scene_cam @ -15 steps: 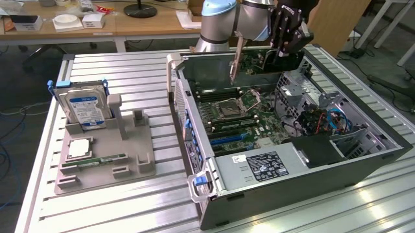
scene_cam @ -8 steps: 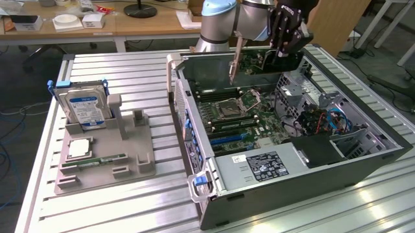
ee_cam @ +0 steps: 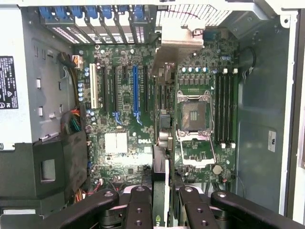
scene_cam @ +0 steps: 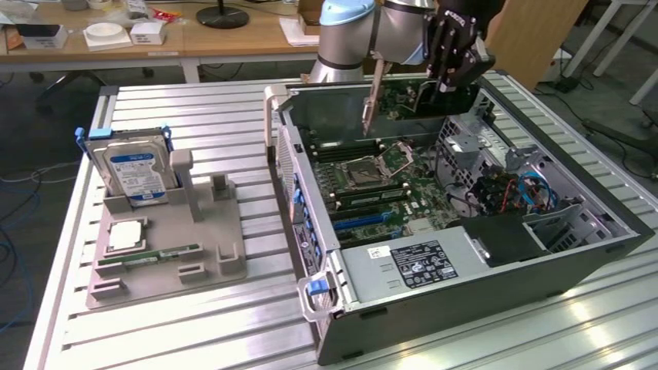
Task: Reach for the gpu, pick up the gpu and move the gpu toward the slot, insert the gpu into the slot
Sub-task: 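Insert the gpu into the slot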
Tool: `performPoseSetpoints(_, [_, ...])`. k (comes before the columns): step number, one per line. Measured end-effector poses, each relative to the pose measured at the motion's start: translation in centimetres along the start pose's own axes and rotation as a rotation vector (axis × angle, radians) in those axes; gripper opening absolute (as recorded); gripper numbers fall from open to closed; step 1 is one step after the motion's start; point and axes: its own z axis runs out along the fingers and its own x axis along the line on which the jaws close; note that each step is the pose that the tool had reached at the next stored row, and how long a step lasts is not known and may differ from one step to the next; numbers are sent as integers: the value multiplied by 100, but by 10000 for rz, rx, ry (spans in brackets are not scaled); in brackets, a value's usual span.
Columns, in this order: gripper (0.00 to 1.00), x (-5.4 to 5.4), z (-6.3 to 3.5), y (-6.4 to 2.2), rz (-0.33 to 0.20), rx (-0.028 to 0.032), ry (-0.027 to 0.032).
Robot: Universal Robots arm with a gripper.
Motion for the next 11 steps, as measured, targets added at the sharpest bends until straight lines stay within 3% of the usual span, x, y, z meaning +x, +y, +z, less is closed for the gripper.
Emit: performPoseSetpoints(11, [27, 2, 218, 8, 0, -1, -6])
